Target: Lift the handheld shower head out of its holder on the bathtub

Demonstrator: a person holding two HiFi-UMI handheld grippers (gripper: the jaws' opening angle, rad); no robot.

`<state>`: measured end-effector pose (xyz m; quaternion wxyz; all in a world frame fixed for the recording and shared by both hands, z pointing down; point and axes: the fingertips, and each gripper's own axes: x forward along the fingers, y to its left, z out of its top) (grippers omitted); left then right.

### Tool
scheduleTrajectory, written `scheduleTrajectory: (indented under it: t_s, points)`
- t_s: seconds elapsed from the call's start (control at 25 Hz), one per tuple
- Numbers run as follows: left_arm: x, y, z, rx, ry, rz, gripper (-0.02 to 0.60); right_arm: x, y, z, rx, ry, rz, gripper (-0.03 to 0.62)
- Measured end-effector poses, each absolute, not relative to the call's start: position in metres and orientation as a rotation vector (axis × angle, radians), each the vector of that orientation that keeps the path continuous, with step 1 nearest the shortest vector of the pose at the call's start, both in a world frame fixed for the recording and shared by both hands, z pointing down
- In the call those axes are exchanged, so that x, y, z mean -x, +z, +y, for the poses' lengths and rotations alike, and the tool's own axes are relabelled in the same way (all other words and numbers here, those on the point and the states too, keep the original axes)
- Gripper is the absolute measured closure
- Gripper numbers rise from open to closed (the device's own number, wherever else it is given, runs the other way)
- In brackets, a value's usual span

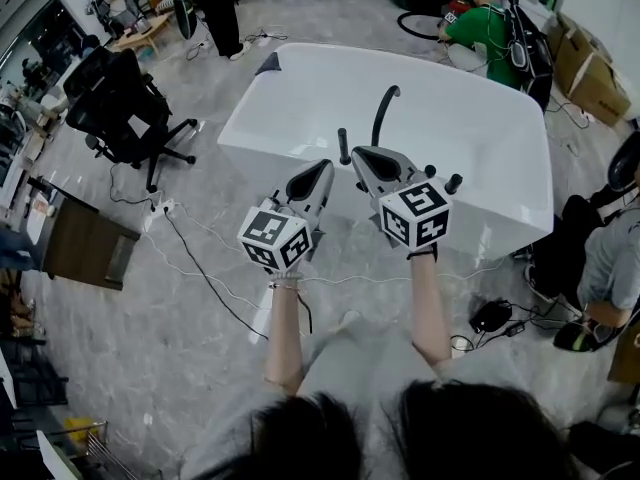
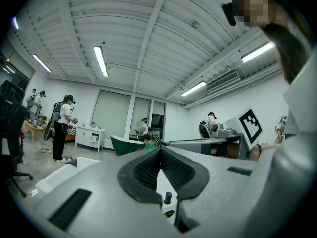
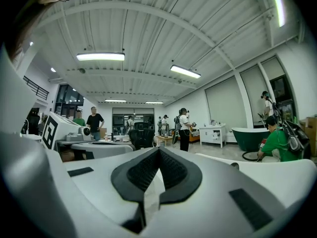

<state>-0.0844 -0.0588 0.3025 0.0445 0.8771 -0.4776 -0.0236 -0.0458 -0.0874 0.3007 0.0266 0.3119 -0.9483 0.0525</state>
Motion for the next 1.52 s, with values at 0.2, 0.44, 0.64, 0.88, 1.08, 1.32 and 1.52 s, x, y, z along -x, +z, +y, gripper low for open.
scheduleTrajectory:
  t_s: [0.2, 0.44, 0.64, 0.88, 1.08, 1.32, 1.52]
  points:
    - [0.091, 0.318, -0.081, -2.681, -0.063, -1.415, 0.575, 0.044, 0.318, -0.108, -1.036, 0.195, -2.894, 0.594]
    - [0.096, 0.336, -0.102, -2.670, -0.042, -1.367, 0.575, 0.043, 0.337, -0.130, -1.091, 0.247, -2.854, 0.594]
    - [0.102, 0.346, -0.117, -2.649, -0.053, -1.352, 0.575, 0.048, 0.340, -0.151, -1.119, 0.247, -2.839, 0.594]
    - [0.103, 0.350, -0.146, -2.621, -0.043, -1.360, 0.575, 0.054, 0.342, -0.183, -1.099, 0.238, -2.821, 0.594]
    - [0.098, 0.352, -0.175, -2.582, -0.035, -1.390, 0.575, 0.051, 0.344, -0.213, -1.058, 0.239, -2.807, 0.594]
    - [0.110, 0.363, -0.201, -2.541, -0.019, -1.418, 0.575, 0.063, 0.355, -0.244, -1.025, 0.262, -2.800, 0.594]
    - [0.108, 0.371, -0.215, -2.522, -0.034, -1.441, 0.575, 0.059, 0.363, -0.260, -1.030, 0.272, -2.802, 0.594]
